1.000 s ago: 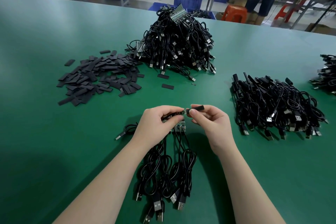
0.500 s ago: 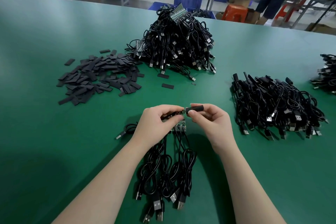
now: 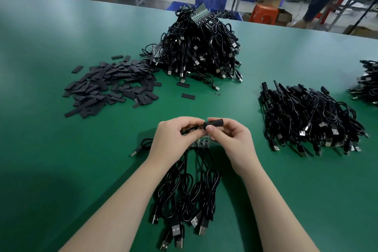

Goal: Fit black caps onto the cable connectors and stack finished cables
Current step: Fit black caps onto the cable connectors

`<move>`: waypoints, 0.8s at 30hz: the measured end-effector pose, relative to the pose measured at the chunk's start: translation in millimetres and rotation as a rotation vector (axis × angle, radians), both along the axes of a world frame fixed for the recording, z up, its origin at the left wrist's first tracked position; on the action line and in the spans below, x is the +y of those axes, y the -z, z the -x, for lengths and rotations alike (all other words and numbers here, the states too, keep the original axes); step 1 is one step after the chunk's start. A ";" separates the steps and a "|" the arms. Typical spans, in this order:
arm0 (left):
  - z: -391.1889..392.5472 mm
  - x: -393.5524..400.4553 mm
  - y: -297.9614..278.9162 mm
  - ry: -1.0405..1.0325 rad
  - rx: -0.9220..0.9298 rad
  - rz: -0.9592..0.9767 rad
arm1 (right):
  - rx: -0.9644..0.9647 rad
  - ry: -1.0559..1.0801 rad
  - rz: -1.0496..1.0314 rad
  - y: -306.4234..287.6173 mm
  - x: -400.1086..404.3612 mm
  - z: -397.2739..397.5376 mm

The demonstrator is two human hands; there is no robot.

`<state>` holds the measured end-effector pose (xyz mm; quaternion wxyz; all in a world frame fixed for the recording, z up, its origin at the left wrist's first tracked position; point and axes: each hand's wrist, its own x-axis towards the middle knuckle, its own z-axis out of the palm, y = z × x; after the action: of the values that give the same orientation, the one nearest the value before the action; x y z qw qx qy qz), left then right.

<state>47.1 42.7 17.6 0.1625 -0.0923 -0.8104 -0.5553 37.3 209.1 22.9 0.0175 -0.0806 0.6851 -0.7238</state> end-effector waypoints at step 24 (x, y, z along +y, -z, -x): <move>0.7 0.5 -0.4 -0.082 -0.001 0.107 | -0.055 0.048 0.113 -0.6 2.0 1.0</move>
<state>46.4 43.2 18.0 0.1795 -0.0671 -0.8421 -0.5041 36.3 211.1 23.5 0.0147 -0.0450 0.6443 -0.7633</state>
